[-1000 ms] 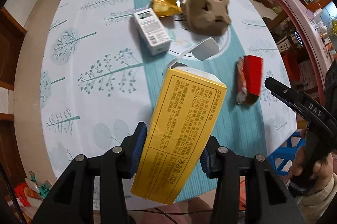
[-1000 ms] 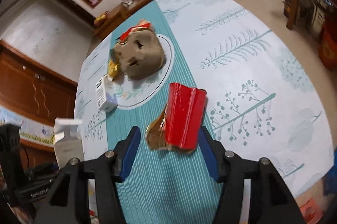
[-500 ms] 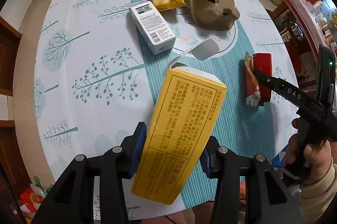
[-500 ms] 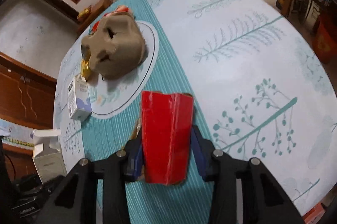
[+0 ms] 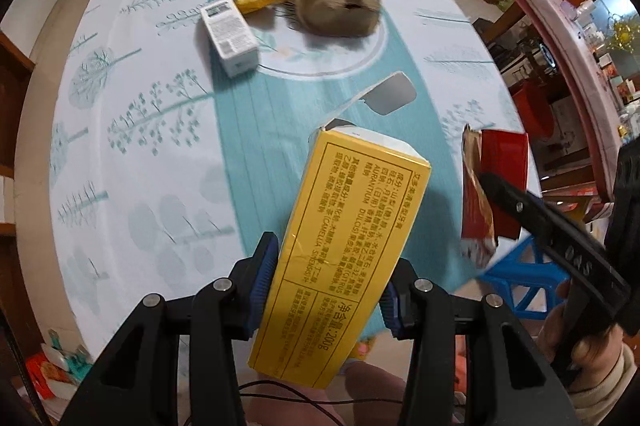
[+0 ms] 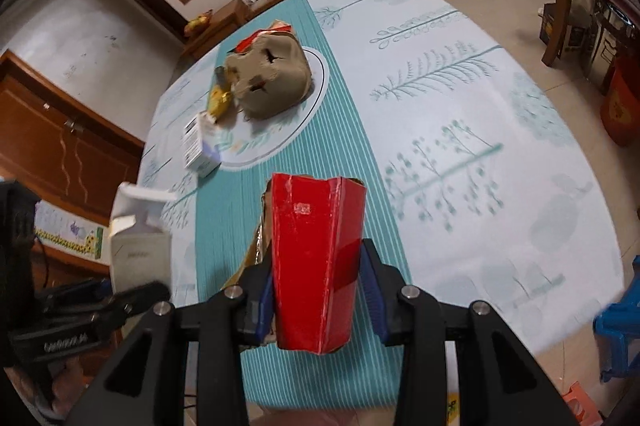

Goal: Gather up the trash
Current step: 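Lift the red box and yellow carton and carry them over the bin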

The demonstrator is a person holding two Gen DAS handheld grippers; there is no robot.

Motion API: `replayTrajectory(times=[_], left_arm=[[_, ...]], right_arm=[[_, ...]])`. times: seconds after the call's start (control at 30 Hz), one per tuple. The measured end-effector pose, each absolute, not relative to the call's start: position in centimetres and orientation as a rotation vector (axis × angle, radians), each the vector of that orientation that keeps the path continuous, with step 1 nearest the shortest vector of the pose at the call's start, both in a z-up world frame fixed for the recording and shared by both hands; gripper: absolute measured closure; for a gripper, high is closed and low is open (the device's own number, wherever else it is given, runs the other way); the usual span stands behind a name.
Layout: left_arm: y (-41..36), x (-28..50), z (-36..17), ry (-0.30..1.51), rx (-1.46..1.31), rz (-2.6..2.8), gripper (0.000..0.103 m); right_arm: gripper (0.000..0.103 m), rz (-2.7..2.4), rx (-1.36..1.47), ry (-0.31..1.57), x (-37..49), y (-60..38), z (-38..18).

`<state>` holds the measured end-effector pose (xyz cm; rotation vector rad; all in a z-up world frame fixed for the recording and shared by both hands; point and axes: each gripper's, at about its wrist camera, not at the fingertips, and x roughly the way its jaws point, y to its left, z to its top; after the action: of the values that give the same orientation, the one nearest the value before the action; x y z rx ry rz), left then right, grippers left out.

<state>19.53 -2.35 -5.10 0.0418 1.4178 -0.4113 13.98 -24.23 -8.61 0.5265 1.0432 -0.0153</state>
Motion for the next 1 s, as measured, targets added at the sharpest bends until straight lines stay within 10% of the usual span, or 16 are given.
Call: replayTrajectory(times=[0.5,1.0], left_arm=[[-5.4,6.2,-4.4,1.368,-0.081,-0.350,0.059],[-5.9,-1.6,-13.0,1.474,0.013,-0.378,0.059]], right_arm=[[0.066,0.168,0.381,1.082,2.3,-25.5,-6.5],[0.065,0.183,0.379,1.276,-3.3,-23.6,-15.7]])
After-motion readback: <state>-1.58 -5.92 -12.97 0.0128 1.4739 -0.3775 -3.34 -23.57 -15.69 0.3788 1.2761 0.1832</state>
